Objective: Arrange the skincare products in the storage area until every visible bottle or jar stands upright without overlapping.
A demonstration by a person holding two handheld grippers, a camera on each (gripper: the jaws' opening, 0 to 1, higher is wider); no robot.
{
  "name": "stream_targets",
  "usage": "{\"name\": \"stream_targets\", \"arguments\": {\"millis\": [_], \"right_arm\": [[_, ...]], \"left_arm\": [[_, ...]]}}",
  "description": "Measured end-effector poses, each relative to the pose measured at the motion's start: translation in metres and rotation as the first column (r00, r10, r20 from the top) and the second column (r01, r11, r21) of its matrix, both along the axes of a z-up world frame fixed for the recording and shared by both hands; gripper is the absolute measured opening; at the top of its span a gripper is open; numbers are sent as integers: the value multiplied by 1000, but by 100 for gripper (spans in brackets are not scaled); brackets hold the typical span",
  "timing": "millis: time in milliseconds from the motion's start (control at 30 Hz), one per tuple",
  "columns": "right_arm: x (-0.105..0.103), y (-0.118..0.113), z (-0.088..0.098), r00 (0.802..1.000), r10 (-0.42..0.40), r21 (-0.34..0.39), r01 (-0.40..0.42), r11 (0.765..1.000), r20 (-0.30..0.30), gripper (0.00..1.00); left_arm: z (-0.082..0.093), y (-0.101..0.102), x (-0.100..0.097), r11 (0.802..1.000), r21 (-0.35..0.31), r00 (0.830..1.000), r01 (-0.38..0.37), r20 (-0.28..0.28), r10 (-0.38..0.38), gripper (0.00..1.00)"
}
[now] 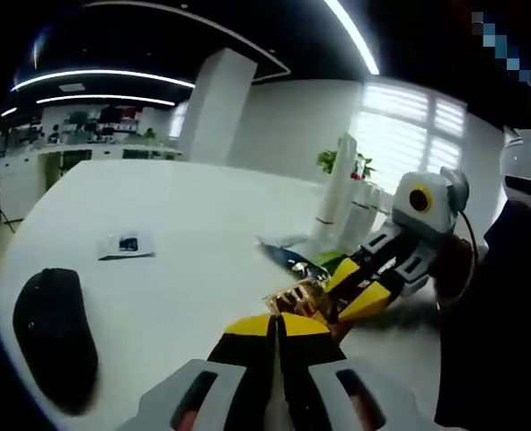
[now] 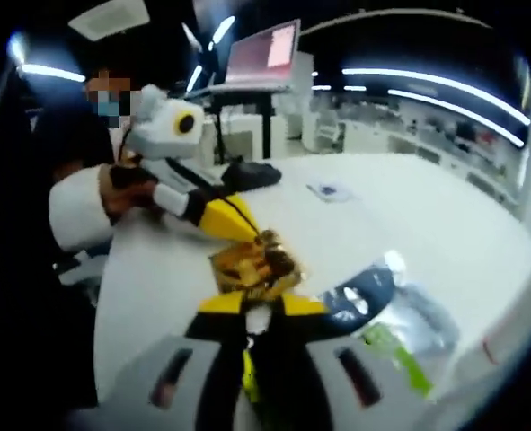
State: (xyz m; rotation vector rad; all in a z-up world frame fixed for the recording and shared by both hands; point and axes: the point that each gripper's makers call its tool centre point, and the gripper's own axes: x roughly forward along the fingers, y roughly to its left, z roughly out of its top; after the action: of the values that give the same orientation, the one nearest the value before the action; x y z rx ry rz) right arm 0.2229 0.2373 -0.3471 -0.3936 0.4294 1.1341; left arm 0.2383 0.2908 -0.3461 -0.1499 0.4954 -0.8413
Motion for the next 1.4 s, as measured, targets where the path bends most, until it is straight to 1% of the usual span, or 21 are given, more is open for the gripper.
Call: {"name": "stream_targets", "arguments": {"millis": [67, 133, 267, 333, 433, 467, 500, 567, 667, 767, 900, 1067, 1400], "right_arm": [[0, 1, 1, 1000, 4, -6, -4, 1000, 14, 24], [1, 1, 1, 1000, 10, -17, -10, 1000, 29, 24], [6, 0, 2, 998, 1, -24, 0, 1000, 58, 28], [7, -1, 2, 998, 1, -30, 1, 1000, 67, 28], [8, 0, 3, 996, 15, -39, -11, 999, 84, 25], [9, 0, 3, 995, 15, -42, -11, 999, 97, 23], [10, 0, 3, 994, 20, -47, -16, 999, 104, 20], [6, 1, 1, 995, 47, -59, -41, 997, 93, 8], [8, 1, 1, 993, 44, -67, -37, 997, 108, 8], [10, 1, 1, 994, 43, -66, -37, 997, 103, 7], [11, 0, 1, 992, 44, -82, -35, 996, 117, 7], [12, -1, 1, 993, 38, -70, -31, 997, 112, 7], [13, -2, 2, 988, 58, -95, -45, 994, 143, 7]], "left_arm": [[0, 0, -1, 1000, 0, 1000, 5, 3, -5, 1], [-2, 0, -1, 1000, 5, 1000, 7, 3, -7, 1], [-2, 1, -1, 1000, 2, 1000, 7, 1, -7, 1], [-2, 1, -1, 1000, 4, 1000, 9, 1, -9, 1], [-3, 1, -1, 1000, 10, 1000, 11, 0, -11, 1], [-3, 1, -2, 1000, 12, 1000, 11, -2, -11, 1], [-4, 1, -2, 1000, 16, 1000, 11, -3, -11, 1], [-4, 1, -2, 1000, 13, 1000, 12, -5, -12, 1], [-4, 1, -1, 1000, 15, 1000, 8, -2, -8, 1], [-5, 0, -1, 1000, 13, 1000, 8, -4, -8, 1], [-5, -1, -1, 1000, 17, 1000, 11, -6, -11, 1], [-6, -2, 0, 1000, 18, 1000, 12, -5, -11, 2], [-7, -3, 2, 1000, 25, 1000, 14, -2, -13, 2]]}}
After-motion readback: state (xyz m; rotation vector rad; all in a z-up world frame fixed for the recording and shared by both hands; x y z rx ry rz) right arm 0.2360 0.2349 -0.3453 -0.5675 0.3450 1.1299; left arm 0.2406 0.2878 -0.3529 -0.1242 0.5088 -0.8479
